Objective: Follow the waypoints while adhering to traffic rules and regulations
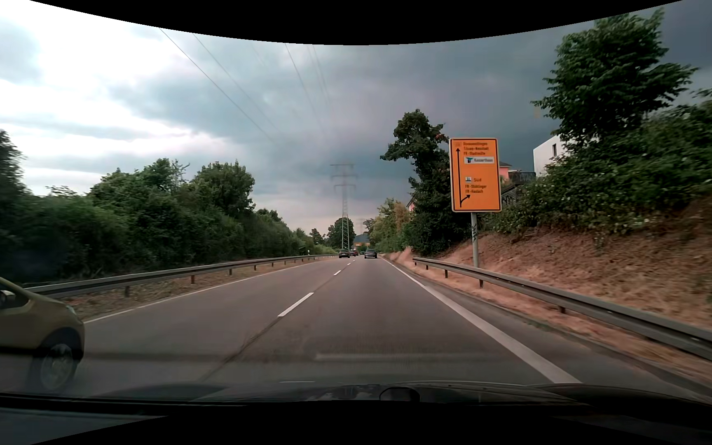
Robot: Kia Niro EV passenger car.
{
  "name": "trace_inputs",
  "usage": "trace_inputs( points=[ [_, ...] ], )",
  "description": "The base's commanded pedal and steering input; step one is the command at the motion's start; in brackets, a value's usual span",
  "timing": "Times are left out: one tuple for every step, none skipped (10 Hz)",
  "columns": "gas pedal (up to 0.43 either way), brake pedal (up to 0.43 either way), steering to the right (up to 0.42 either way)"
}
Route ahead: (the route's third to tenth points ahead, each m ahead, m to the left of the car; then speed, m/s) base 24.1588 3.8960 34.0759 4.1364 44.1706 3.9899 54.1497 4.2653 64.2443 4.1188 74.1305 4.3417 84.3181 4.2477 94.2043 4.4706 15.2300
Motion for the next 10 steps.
trace_inputs(
  points=[
    [0.098, 0.000, -0.002],
    [0.079, 0.000, -0.002],
    [0.067, 0.000, -0.002],
    [0.059, 0.000, -0.002],
    [0.059, 0.000, -0.002],
    [0.059, 0.000, -0.002],
    [0.047, 0.000, -0.002],
    [0.047, 0.000, -0.002],
    [0.047, 0.000, -0.002],
    [0.047, 0.000, -0.001]
  ],
)
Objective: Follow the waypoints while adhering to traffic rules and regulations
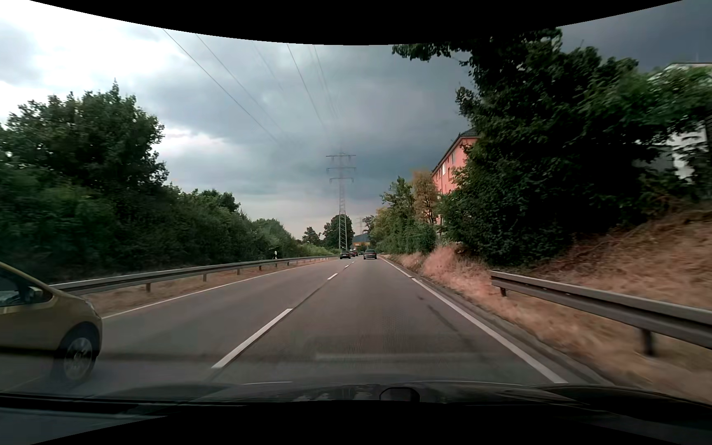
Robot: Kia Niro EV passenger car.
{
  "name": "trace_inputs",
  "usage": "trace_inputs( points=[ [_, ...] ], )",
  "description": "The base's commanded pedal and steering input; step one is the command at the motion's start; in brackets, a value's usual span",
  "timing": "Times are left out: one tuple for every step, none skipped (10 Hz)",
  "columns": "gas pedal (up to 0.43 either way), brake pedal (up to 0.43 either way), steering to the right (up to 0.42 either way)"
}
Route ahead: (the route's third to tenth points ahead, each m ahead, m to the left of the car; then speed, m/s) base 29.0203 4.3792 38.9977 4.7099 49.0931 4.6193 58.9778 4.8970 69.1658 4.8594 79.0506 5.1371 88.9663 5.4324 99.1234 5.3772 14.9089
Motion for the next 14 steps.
trace_inputs(
  points=[
    [0.047, 0.000, -0.001],
    [0.047, 0.000, -0.001],
    [0.047, 0.000, -0.001],
    [0.047, 0.000, -0.001],
    [0.047, 0.000, -0.001],
    [0.047, 0.000, -0.001],
    [0.047, 0.000, -0.001],
    [0.047, 0.000, -0.001],
    [0.047, 0.000, -0.001],
    [0.059, 0.000, -0.001],
    [0.059, 0.000, -0.001],
    [0.059, 0.000, -0.001],
    [0.067, 0.000, -0.001],
    [0.067, 0.000, -0.001]
  ],
)
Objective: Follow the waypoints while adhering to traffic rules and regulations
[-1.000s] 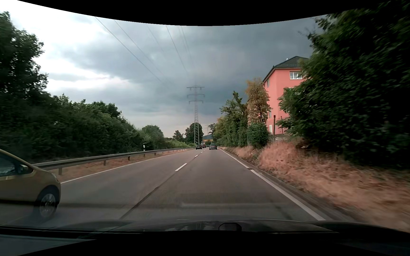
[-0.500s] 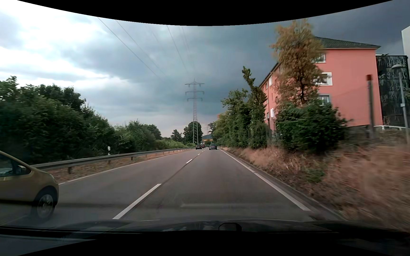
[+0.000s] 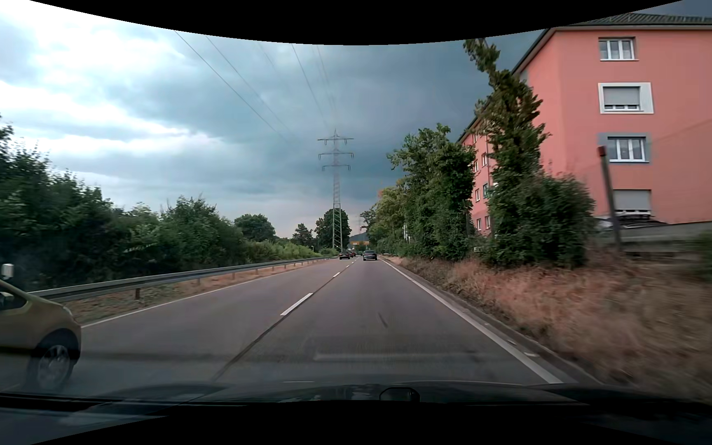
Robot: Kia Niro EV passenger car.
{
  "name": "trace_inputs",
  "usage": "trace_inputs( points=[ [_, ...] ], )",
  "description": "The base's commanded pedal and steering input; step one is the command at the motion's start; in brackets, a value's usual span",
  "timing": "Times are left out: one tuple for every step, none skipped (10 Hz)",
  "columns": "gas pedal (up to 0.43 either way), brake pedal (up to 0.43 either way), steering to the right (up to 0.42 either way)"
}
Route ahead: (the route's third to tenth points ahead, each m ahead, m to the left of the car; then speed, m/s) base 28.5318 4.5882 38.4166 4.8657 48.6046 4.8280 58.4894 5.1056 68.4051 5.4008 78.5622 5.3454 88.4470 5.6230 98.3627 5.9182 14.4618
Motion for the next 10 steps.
trace_inputs(
  points=[
    [0.067, 0.000, -0.001],
    [0.067, 0.000, -0.001],
    [0.067, 0.000, -0.001],
    [0.079, 0.000, -0.001],
    [0.079, 0.000, -0.001],
    [0.079, 0.000, -0.001],
    [0.079, 0.000, -0.001],
    [0.079, 0.000, -0.001],
    [0.079, 0.000, -0.001],
    [0.079, 0.000, -0.001]
  ],
)
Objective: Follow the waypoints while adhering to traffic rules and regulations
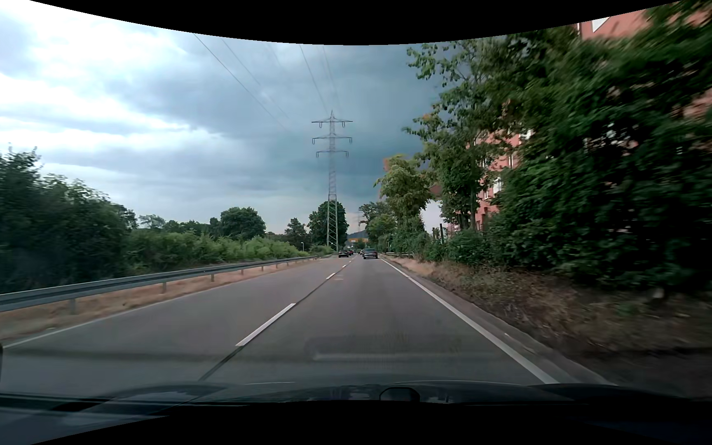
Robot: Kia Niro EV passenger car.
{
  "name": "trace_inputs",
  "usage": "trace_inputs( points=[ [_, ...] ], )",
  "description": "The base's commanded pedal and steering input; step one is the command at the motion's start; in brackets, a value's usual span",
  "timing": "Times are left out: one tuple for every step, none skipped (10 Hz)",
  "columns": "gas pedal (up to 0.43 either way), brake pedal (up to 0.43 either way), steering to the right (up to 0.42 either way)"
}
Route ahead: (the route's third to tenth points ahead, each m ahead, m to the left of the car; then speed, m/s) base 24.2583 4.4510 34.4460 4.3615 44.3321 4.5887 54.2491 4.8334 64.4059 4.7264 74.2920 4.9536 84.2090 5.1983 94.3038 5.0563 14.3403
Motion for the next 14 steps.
trace_inputs(
  points=[
    [0.079, 0.000, -0.001],
    [0.079, 0.000, -0.002],
    [0.067, 0.000, -0.002],
    [0.067, 0.000, -0.002],
    [0.067, 0.000, -0.003],
    [0.067, 0.000, -0.002],
    [0.067, 0.000, -0.002],
    [0.067, 0.000, -0.002],
    [0.067, 0.000, -0.002],
    [0.067, 0.000, -0.002],
    [0.067, 0.000, -0.002],
    [0.067, 0.000, -0.002],
    [0.067, 0.000, -0.002],
    [0.067, 0.000, -0.002]
  ],
)
